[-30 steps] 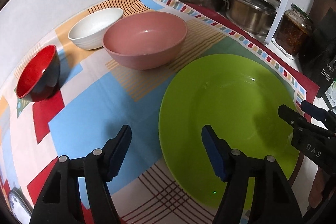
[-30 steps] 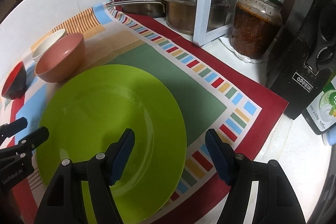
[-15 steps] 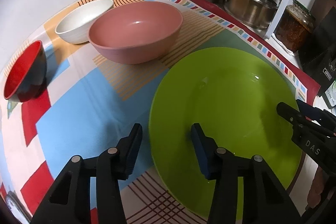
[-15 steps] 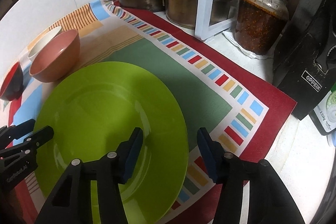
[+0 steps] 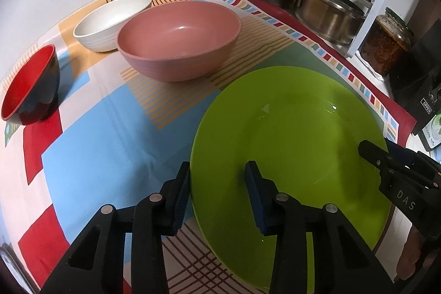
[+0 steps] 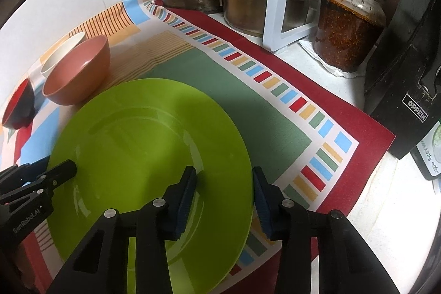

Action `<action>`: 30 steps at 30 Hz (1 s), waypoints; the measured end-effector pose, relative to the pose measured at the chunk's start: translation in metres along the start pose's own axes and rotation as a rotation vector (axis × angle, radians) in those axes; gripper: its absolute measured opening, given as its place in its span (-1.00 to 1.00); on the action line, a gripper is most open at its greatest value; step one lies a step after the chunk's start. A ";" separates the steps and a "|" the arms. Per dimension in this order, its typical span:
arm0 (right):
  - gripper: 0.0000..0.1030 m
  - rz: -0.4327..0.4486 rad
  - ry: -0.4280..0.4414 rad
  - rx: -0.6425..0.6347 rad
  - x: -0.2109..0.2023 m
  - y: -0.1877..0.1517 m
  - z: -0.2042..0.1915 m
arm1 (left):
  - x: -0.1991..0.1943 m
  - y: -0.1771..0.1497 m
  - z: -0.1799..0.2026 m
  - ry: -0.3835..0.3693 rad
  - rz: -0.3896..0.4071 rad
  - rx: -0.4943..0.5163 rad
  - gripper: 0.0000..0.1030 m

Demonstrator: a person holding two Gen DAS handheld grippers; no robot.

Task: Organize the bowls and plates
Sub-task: 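Grip the rim of the lime-green plate with both grippers, then lift the lime-green plate with both grippers and carry it over the blue-patterned plates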

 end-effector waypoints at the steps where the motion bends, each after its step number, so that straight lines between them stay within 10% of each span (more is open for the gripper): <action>1: -0.20 0.002 0.000 0.000 -0.001 0.000 0.000 | -0.002 -0.001 -0.001 -0.001 0.004 -0.003 -0.24; 30: -0.20 0.137 0.110 -0.193 -0.102 -0.025 -0.114 | -0.136 -0.068 -0.086 0.108 0.162 -0.201 -0.25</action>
Point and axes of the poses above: each gripper's, at about its wrist camera, not at the fingertips, and x roughly the way its jaws point, z to its right, y to its top, the point moved 9 cm from there along x, roughly the way its jaws point, and after that the axes turned 7 degrees about -y, right-handed, at the moved point
